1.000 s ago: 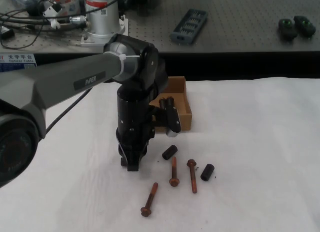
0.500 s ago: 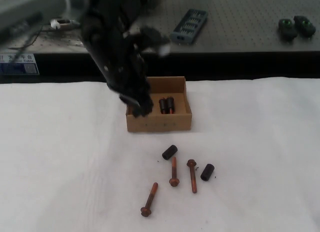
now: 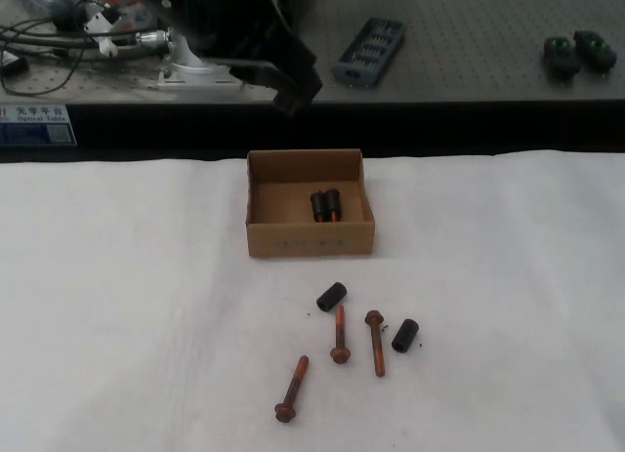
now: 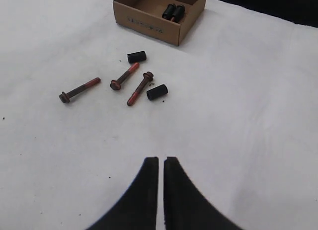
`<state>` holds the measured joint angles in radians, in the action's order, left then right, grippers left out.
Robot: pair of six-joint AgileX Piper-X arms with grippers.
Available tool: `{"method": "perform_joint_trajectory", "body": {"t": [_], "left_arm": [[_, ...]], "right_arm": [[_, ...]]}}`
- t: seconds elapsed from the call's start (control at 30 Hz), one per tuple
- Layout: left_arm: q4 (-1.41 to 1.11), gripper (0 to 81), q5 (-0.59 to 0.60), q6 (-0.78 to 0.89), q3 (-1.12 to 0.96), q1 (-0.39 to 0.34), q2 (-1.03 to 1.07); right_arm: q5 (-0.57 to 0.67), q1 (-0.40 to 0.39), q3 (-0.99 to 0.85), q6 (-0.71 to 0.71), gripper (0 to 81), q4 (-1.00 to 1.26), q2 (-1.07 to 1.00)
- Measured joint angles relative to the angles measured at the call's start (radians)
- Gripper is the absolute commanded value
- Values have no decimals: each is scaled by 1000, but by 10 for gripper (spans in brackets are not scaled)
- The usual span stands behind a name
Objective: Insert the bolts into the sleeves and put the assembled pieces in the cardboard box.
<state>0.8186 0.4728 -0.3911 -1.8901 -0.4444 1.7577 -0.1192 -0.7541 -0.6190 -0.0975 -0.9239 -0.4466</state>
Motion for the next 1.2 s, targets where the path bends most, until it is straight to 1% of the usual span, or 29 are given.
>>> {"method": "perform_joint_trajectory", "body": {"t": [0.07, 0.17, 0.27, 0.3, 0.37, 0.43, 0.47, 0.53, 0.57, 0.6, 0.73, 0.8, 0.83, 0.9, 0.93, 1.0, 1.13, 1.17, 1.2], "left_arm": [[-9, 7, 3, 8, 8, 0, -10], [-56, 7, 12, 44, 73, 0, -52], [-228, 7, 17, 121, 277, 0, -124], [-323, 7, 1, 156, 392, 0, -186], [-422, 7, -28, 188, 521, 0, -261], [-502, 7, -48, 230, 627, 0, -334], [-511, 7, -50, 235, 638, 0, -334], [-586, 7, -61, 284, 728, 0, -403], [-625, 7, -71, 307, 779, 0, -440], [-699, 7, -93, 350, 880, 0, -507], [-819, 7, -142, 404, 1056, 0, -630], [-841, 7, -155, 416, 1097, 0, -657], [-886, 7, -166, 436, 1162, 0, -709], [-906, 7, -171, 447, 1192, 0, -731], [-925, 7, -175, 458, 1220, 0, -753], [-940, 7, -178, 467, 1267, 0, -788], [-951, 7, -181, 469, 1316, 0, -821], [-950, 7, -181, 469, 1328, 0, -825], [-950, 7, -181, 469, 1337, 0, -827]], "right_arm": [[4, 0, -14, 0, 39, 0, -31], [12, 0, -67, -2, 39, 0, -145], [16, 0, -108, -3, 39, 0, -208], [18, 0, -115, -3, 39, 0, -214], [18, 0, -121, -3, 39, 14, -217], [18, 0, -123, -5, 39, 25, -217], [18, 0, -122, -5, 39, 34, -219], [18, 0, -129, -5, 39, 55, -244], [18, 0, -136, -5, 39, 69, -276], [21, 0, -140, -1, 39, 75, -300], [50, 0, -151, 0, 39, 81, -362], [59, 0, -168, 0, 39, 90, -441], [68, 0, -177, 0, 39, 98, -489], [76, 0, -205, 7, 39, 117, -583], [79, 0, -243, 25, 39, 135, -666], [86, 0, -297, 38, 36, 150, -762], [95, 0, -361, 46, 36, 158, -858], [100, 0, -423, 48, 36, 159, -947], [108, 0, -456, 47, 36, 162, -994]]}}
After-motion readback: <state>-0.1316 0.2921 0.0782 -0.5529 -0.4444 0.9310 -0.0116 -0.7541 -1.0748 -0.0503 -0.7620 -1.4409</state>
